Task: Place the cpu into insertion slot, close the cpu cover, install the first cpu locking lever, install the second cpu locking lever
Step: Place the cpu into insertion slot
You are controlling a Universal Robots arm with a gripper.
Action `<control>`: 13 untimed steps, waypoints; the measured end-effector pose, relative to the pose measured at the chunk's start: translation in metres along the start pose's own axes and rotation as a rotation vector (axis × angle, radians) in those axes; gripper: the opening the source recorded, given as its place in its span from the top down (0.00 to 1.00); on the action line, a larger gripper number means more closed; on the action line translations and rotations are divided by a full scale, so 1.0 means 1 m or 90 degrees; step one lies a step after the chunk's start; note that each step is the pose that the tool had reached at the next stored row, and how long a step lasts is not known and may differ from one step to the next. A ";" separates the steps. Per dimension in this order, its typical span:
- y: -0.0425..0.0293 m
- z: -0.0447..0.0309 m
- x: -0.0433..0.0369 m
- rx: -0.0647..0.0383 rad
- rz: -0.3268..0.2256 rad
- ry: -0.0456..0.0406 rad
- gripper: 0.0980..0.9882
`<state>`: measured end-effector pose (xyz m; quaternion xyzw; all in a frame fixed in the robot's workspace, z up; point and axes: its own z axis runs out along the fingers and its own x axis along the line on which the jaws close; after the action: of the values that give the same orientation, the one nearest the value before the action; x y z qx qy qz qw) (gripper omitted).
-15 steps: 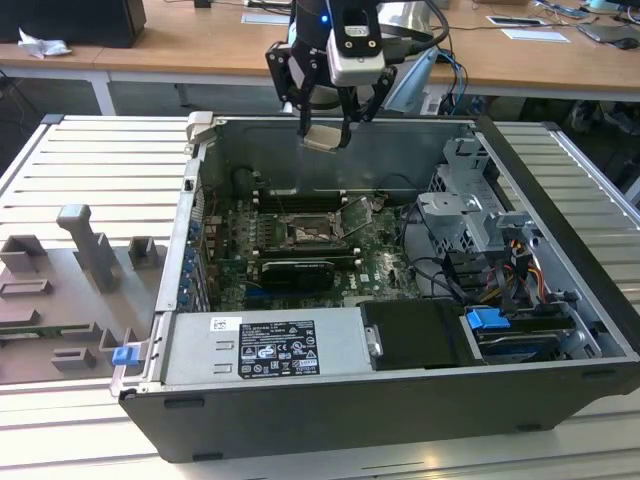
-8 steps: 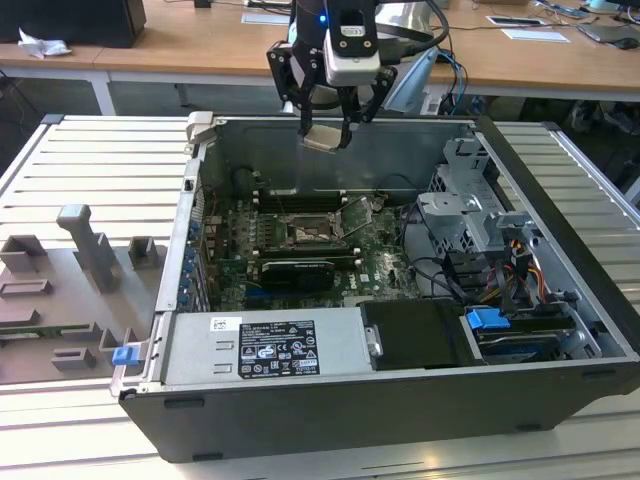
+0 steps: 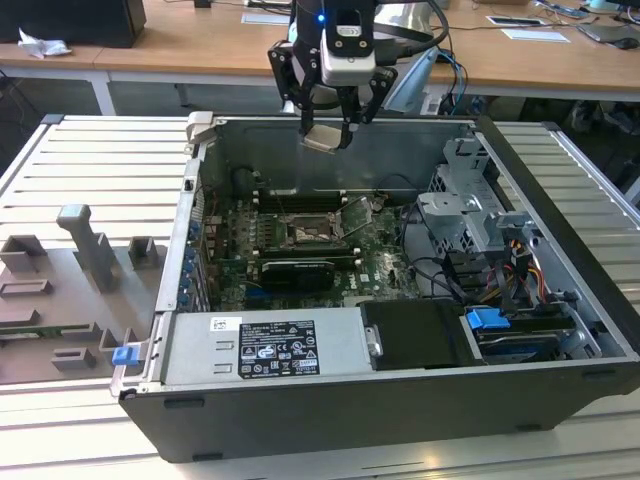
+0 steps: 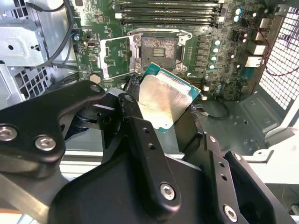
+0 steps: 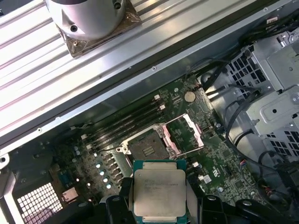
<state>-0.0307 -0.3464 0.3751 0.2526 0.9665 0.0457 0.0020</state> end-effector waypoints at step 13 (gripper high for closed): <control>0.0000 0.0000 0.0000 -0.001 0.044 -0.0039 0.50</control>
<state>-0.0307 -0.3464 0.3751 0.2861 0.9571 0.0456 0.0035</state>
